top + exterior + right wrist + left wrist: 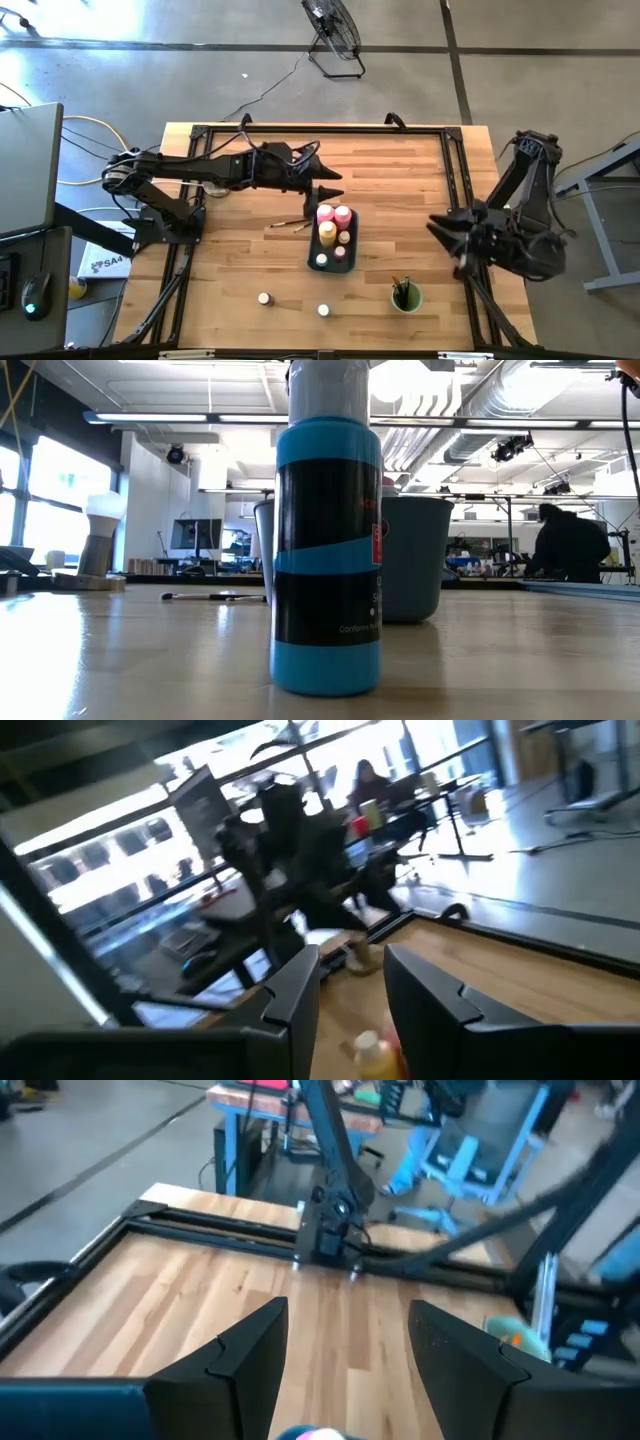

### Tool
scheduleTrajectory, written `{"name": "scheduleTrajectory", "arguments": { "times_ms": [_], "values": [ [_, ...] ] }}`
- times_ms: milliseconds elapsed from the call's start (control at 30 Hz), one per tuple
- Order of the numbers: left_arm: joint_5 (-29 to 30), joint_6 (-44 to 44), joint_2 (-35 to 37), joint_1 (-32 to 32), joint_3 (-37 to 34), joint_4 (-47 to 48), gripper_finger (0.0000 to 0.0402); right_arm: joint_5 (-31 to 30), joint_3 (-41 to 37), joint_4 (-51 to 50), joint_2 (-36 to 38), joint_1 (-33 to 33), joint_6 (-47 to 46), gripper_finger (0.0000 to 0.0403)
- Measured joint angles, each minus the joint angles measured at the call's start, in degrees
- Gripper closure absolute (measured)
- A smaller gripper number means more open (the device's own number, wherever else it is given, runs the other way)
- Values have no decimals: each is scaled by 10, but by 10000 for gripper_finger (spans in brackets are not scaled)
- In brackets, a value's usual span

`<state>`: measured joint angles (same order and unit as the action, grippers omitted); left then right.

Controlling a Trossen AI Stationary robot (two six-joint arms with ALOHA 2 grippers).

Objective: Pick & Place Paint Supplies
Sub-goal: Put the black and silver paint brush into the green cup

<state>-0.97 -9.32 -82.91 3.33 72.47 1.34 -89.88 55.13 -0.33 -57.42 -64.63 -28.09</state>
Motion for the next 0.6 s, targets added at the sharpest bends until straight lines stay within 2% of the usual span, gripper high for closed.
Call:
{"name": "scheduleTrajectory", "arguments": {
  "times_ms": [233, 600],
  "values": [
    [0, 77, 0, 0, 0, 21, 197, 0, 0, 6, 0, 88, 0, 295],
    [0, 125, 0, 0, 0, 72, 197, 0, 0, 7, 0, 189, -21, 295]
  ]
}}
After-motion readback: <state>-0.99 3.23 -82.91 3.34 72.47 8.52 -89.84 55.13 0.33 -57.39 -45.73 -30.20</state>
